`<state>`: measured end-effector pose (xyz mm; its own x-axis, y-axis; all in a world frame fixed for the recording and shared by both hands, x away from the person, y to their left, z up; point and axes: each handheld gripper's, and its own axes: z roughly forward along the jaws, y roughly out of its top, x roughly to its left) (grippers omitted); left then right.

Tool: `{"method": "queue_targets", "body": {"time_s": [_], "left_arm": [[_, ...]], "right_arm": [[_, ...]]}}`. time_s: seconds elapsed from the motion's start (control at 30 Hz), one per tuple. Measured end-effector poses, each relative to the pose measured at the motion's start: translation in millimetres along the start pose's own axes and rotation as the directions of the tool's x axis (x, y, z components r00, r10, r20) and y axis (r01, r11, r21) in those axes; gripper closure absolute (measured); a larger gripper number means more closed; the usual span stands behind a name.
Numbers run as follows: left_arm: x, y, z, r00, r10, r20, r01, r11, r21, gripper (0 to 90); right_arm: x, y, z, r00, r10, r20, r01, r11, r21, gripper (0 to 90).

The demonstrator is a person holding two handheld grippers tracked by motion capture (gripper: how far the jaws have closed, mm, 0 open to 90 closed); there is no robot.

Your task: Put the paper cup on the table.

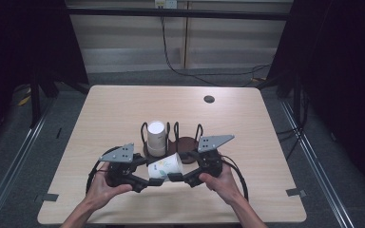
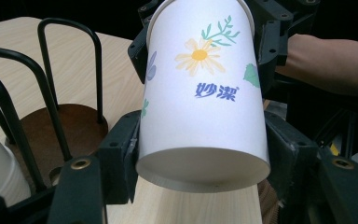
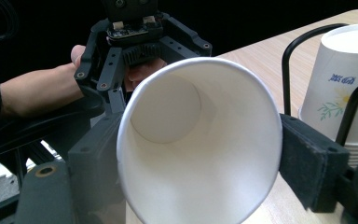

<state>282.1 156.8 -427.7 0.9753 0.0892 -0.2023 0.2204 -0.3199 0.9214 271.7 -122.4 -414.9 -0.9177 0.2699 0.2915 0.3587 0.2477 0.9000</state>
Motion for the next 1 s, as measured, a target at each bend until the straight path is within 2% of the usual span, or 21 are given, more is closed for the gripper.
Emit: {"method": "queue_targets", "body": {"time_s": [0.27,0.43,0.57,0.83,1.0], "left_arm": [[1.4,-3.0,2.7,0.9997,-0.023,0.009,0.023,0.9997,0.001,35.4],[1.9,-2.7,3.8,0.9992,-0.029,-0.025,0.030,0.9995,0.010,30.0],[2.5,-2.4,2.8,0.9991,-0.017,-0.039,0.018,0.9996,0.020,30.5],[4.5,-3.5,1.7,0.9976,-0.031,-0.062,0.032,0.9991,0.028,16.7],[4.9,-6.0,2.6,0.9965,-0.038,-0.075,0.042,0.9981,0.045,16.0]], "right_arm": [[-2.2,-0.6,-3.2,0.9999,0.009,-0.007,-0.010,1.000,-0.015,26.4],[-1.3,-0.6,-2.4,1.0000,0.005,-0.004,-0.005,1.000,-0.010,27.7],[-2.9,-1.5,-3.5,0.9999,0.012,-0.002,-0.012,1.000,-0.011,28.3],[-3.4,-1.6,-5.1,0.9997,0.016,0.017,-0.015,1.000,-0.014,28.7],[-4.8,-1.6,-8.5,0.9985,0.022,0.050,-0.021,1.000,-0.006,28.9]]}}
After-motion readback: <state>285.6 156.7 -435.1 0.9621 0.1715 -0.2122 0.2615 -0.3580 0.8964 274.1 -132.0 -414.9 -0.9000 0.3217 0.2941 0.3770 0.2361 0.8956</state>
